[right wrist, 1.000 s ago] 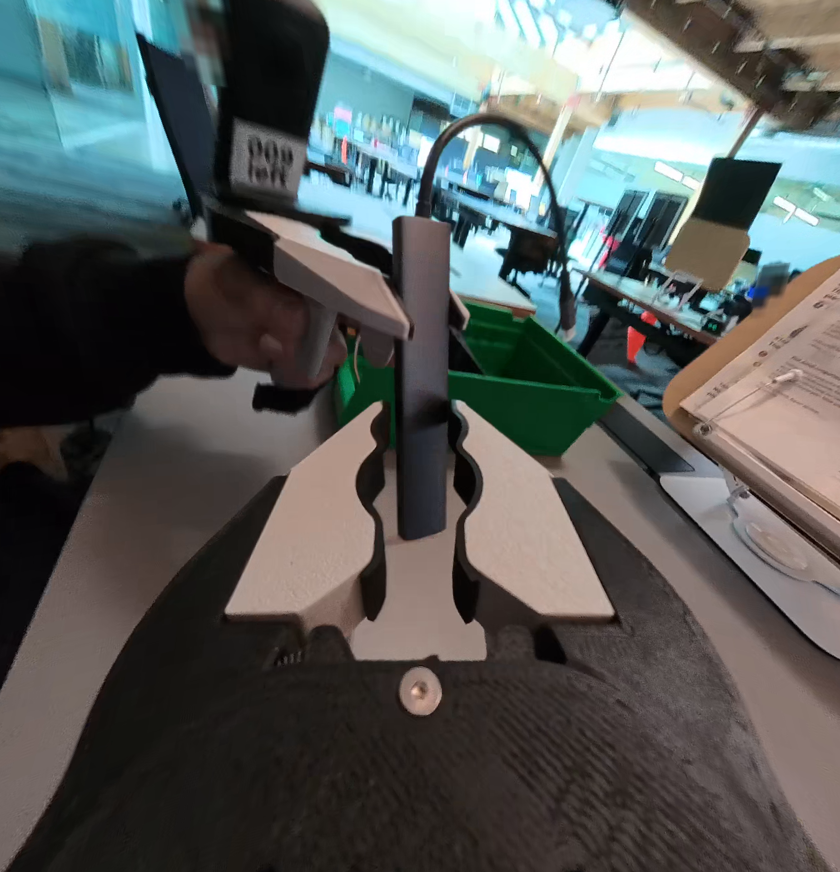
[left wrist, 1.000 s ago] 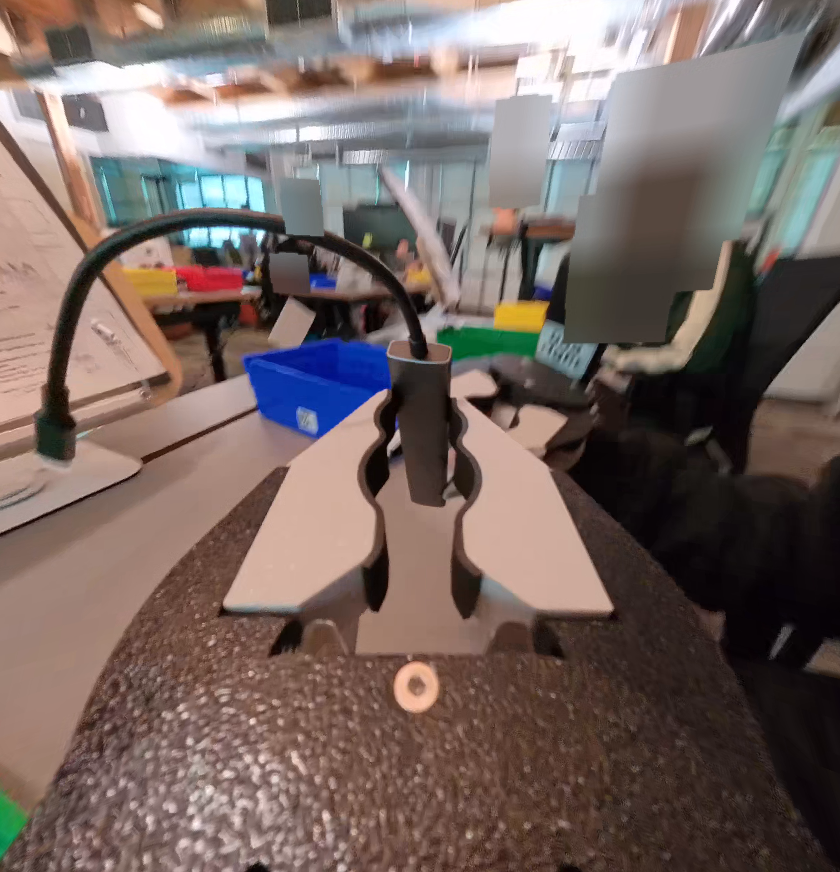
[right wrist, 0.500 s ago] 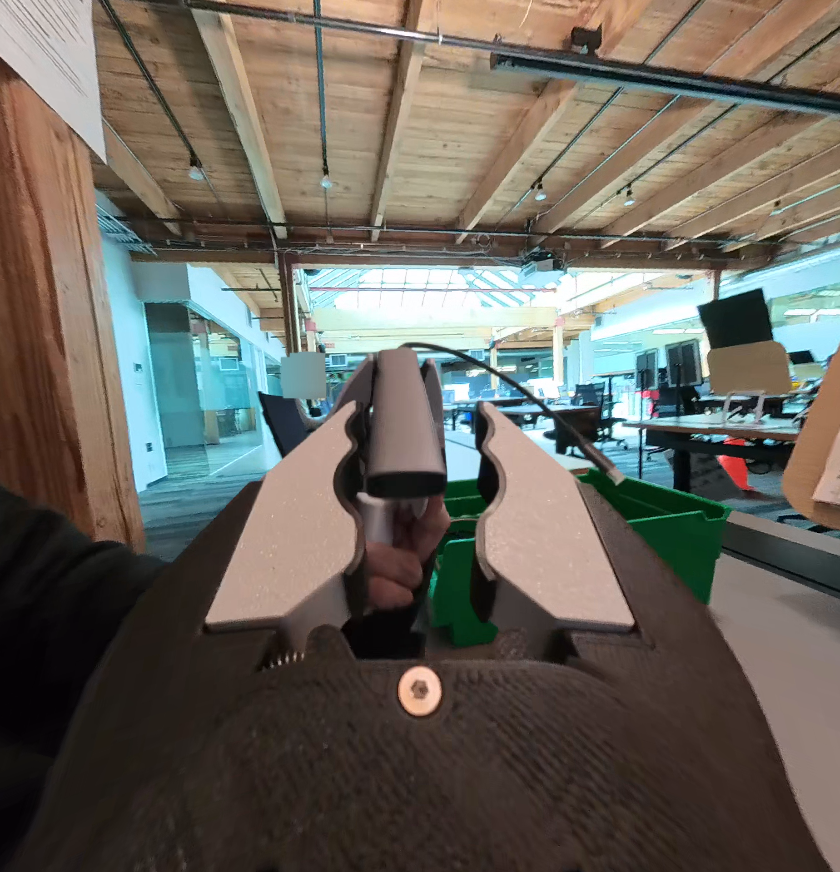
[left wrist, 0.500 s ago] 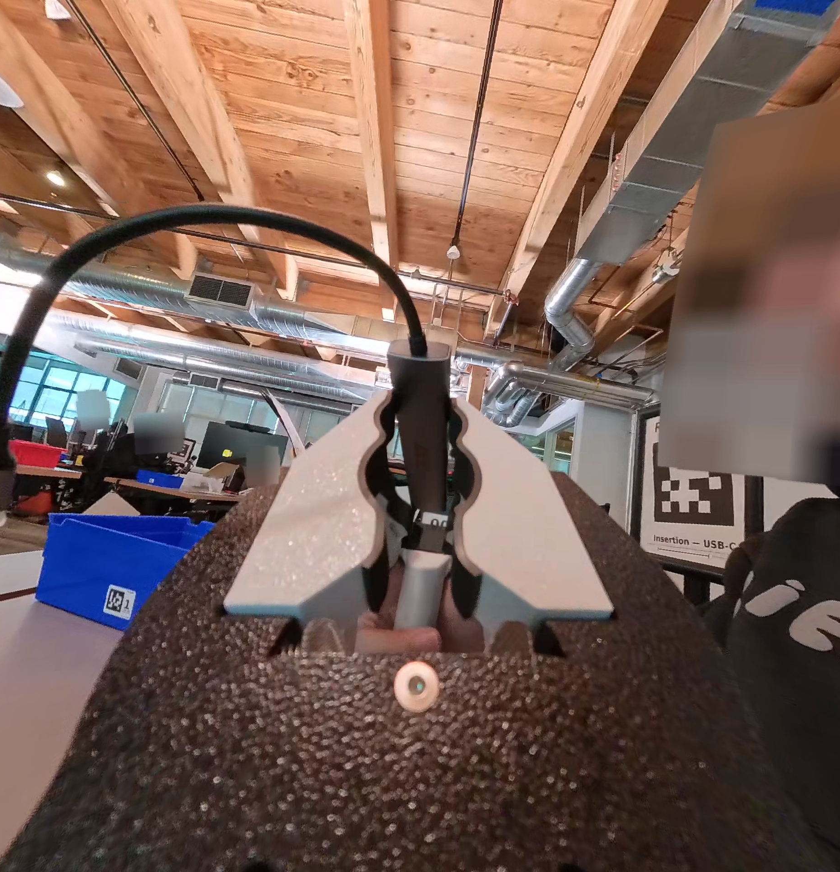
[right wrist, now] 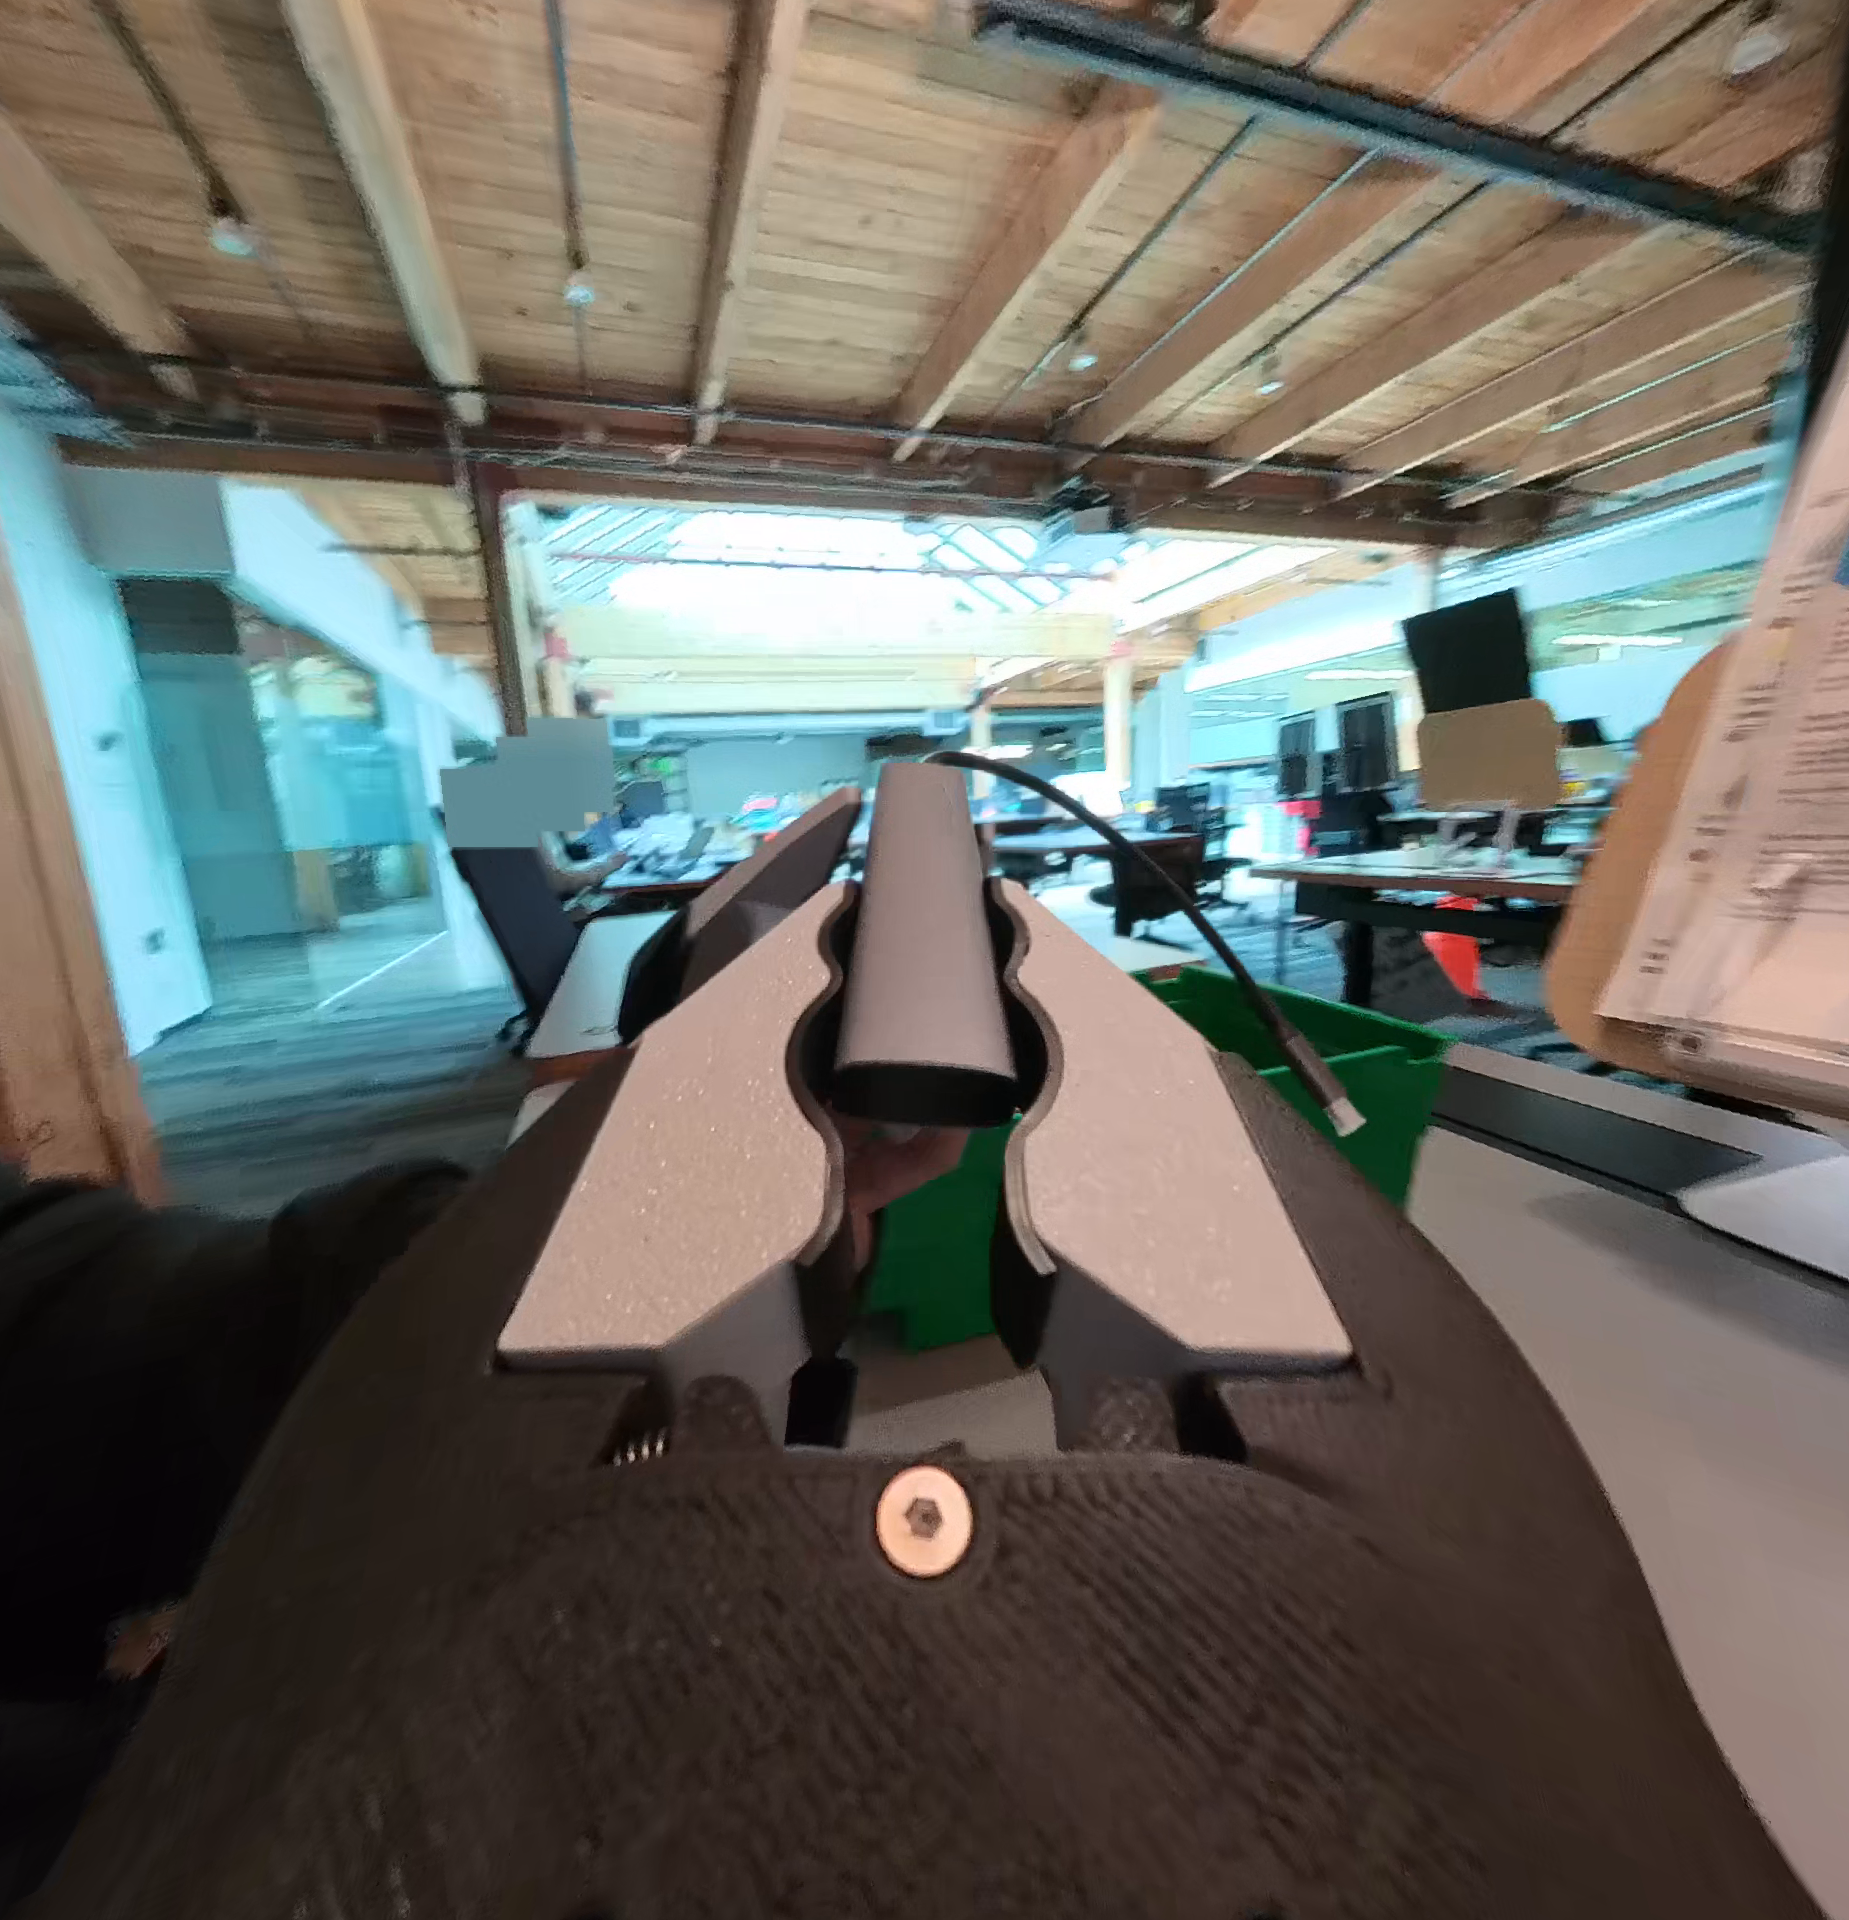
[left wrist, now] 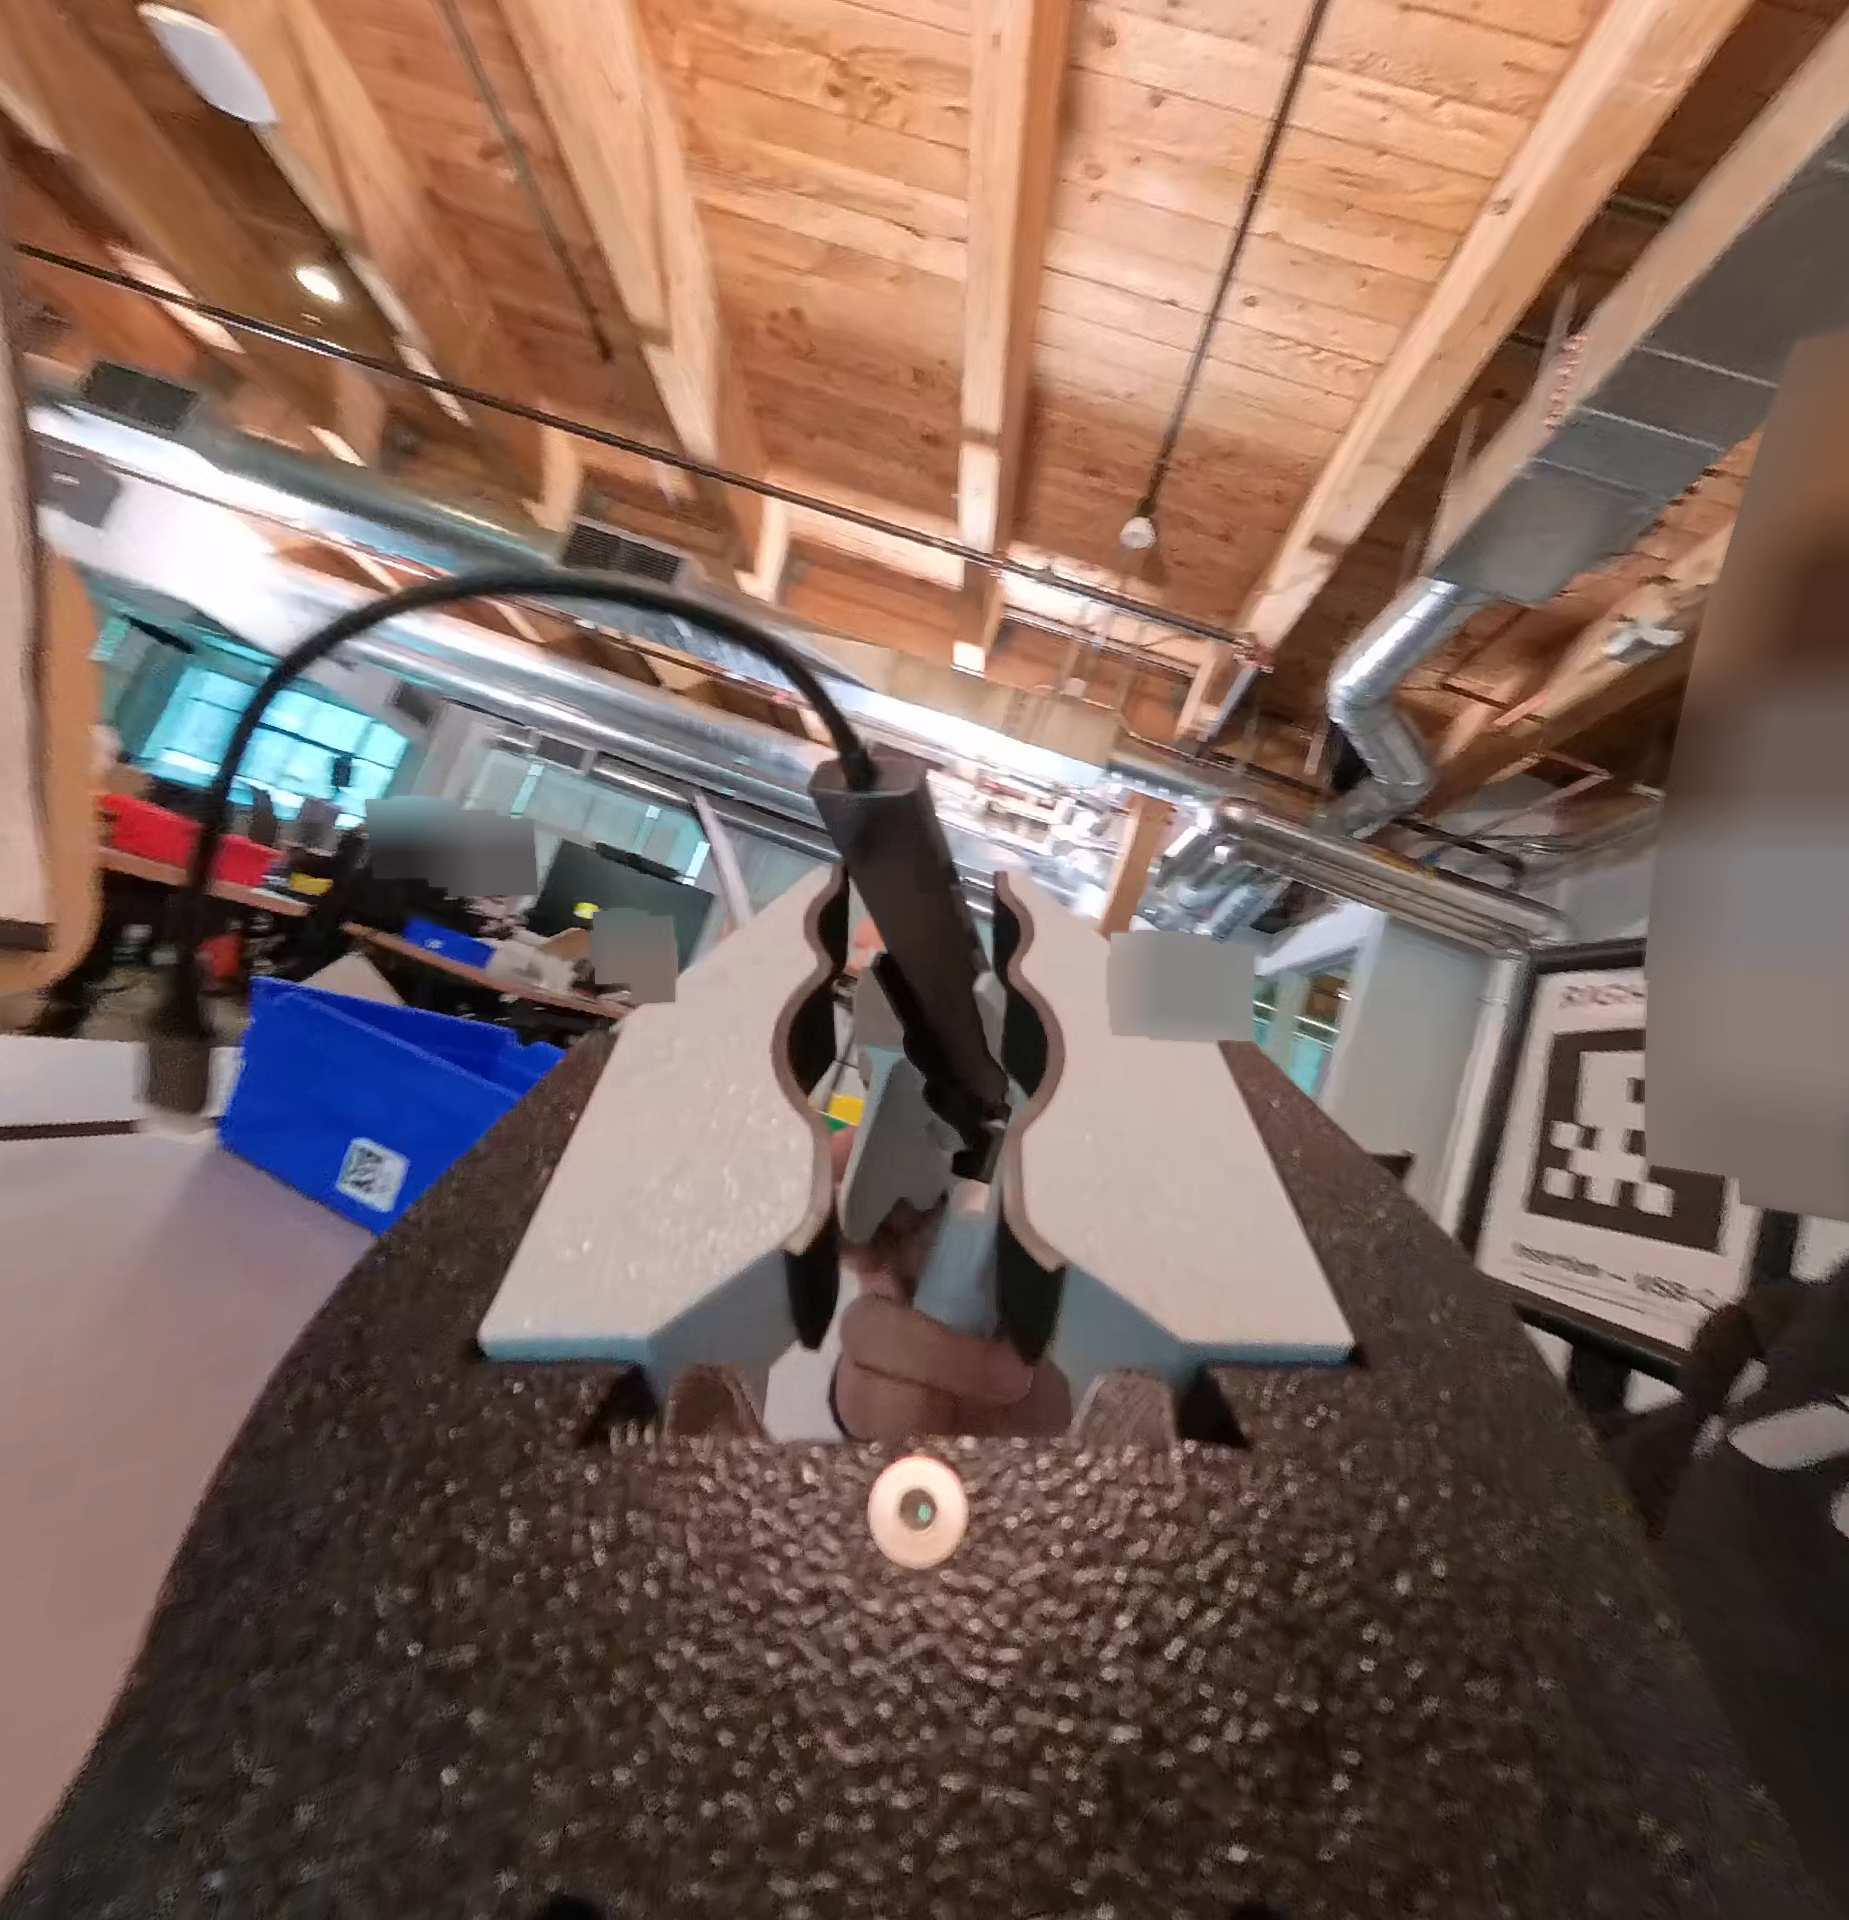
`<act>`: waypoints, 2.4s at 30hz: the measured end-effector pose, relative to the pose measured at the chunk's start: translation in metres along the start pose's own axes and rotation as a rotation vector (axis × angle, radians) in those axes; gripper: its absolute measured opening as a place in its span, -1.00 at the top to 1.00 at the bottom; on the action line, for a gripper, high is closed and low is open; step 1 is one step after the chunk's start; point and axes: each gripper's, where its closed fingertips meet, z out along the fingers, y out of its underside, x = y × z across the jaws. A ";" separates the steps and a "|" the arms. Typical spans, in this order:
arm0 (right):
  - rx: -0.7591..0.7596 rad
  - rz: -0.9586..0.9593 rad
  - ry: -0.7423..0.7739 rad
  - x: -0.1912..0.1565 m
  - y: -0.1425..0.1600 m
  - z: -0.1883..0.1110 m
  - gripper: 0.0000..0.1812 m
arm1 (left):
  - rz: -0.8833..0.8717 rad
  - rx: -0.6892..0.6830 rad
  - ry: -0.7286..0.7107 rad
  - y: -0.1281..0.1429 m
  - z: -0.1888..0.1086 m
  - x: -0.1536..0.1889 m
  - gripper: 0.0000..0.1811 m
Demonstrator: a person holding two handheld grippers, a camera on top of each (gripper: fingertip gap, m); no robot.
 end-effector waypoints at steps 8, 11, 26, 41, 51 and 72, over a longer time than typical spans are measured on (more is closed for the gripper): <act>0.006 -0.126 0.391 0.083 0.007 -0.047 0.75 | 0.339 -0.208 -0.350 -0.023 -0.028 -0.017 0.73; 0.002 -0.171 0.457 0.094 0.013 -0.055 0.75 | 0.480 -0.346 -0.617 -0.048 -0.053 -0.040 0.77; -0.106 -0.384 0.610 0.111 0.028 -0.067 0.75 | 0.401 -1.286 -1.201 -0.061 -0.220 -0.131 0.56; -0.116 -0.352 0.637 0.118 0.031 -0.074 0.75 | 0.794 -0.919 -1.172 -0.147 -0.125 -0.103 0.99; -0.051 -0.329 0.731 0.139 0.012 -0.101 0.75 | 0.811 -0.541 -0.459 -0.121 0.037 0.043 0.99; -0.026 -0.276 0.761 0.156 0.000 -0.129 0.74 | 0.561 -0.915 -0.618 0.073 -0.034 -0.057 0.46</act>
